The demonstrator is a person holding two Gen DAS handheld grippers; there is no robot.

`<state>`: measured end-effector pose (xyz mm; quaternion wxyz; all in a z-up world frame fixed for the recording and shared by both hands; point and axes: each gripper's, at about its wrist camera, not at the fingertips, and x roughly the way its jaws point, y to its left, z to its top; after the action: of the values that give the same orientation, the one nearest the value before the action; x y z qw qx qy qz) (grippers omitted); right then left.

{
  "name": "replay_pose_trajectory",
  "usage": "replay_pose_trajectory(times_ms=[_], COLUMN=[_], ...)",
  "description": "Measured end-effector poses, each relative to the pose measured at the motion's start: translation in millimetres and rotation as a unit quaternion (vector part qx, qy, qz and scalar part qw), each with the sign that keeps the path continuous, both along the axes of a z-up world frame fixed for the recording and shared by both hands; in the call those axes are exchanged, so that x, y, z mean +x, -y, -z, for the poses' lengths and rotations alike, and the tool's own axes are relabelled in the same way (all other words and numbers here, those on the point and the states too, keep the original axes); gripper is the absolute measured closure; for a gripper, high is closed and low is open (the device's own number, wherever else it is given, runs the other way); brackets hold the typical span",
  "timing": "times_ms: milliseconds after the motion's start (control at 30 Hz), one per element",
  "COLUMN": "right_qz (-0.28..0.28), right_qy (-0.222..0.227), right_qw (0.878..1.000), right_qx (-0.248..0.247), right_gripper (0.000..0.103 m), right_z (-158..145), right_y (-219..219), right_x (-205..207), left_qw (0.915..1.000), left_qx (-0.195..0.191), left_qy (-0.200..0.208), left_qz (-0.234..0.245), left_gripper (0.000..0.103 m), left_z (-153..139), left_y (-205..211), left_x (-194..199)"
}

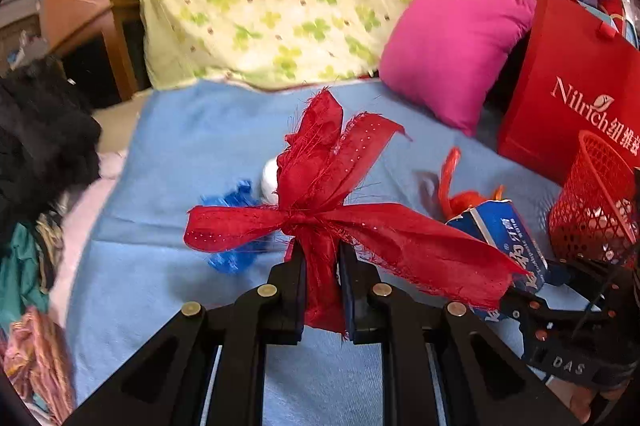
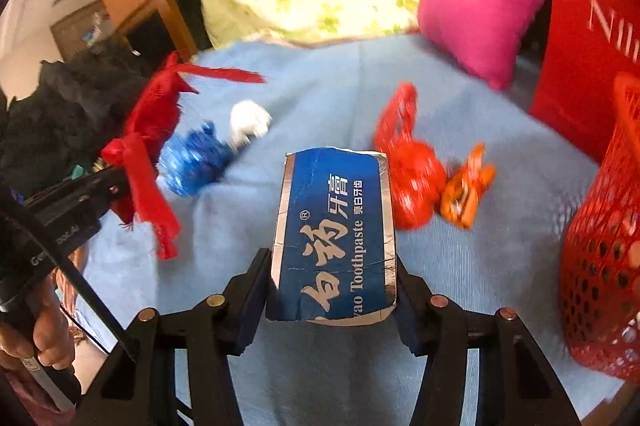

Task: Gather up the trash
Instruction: 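Lift the red ribbon and toothpaste box with both tools toward the red basket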

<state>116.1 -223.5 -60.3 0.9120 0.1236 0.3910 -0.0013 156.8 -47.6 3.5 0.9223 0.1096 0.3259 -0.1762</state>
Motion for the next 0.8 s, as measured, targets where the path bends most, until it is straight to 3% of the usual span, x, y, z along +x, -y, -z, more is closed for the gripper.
replay_pose_trajectory(times_ms=[167,367,800], right_qz=[-0.007,-0.008,0.004], right_qy=[0.048,0.089,0.130], right_qw=[0.999,0.995,0.989], right_qx=[-0.016,-0.045,-0.068], right_gripper=[0.045,0.045,0.045], right_z=[-18,-32,-46], right_y=[-8,-14,-8], right_x=[-9,-19,-36], left_qw=[0.9986,0.9968,0.9920], left_qx=[0.019,0.021,0.023], left_qy=[0.045,0.071,0.123], left_qz=[-0.021,-0.029,-0.018], left_gripper=[0.087,0.087,0.087], left_z=[-12,-22,-44], left_y=[4,6,19], left_x=[-13,-22,-51])
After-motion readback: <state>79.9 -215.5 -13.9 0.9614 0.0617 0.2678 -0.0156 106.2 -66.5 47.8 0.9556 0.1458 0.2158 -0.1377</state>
